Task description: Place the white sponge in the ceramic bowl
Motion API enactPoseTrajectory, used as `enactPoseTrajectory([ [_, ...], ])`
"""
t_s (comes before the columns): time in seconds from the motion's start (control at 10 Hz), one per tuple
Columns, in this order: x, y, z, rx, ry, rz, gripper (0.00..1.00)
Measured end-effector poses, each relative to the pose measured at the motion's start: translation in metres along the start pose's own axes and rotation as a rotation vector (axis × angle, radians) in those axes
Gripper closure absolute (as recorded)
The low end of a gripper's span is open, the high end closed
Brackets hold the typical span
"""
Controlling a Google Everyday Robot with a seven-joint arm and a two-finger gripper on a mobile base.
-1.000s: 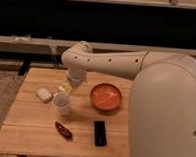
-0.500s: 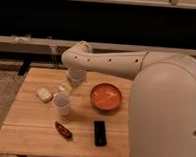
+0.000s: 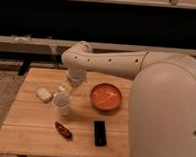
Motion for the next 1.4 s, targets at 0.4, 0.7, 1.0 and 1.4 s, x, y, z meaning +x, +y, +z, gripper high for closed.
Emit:
enactPoseTrajectory([
  [0.4,-0.001,0.000,0.000,0.004,0.000,-0.004,0.20],
  [0.7,-0.027,0.006,-0.002,0.014,-0.015,-0.062,0.20],
  [1.0,-0.067,0.021,0.002,0.017,-0.022,-0.142,0.20],
  [1.4,-0.112,0.037,0.014,0.017,-0.020,-0.222,0.20],
])
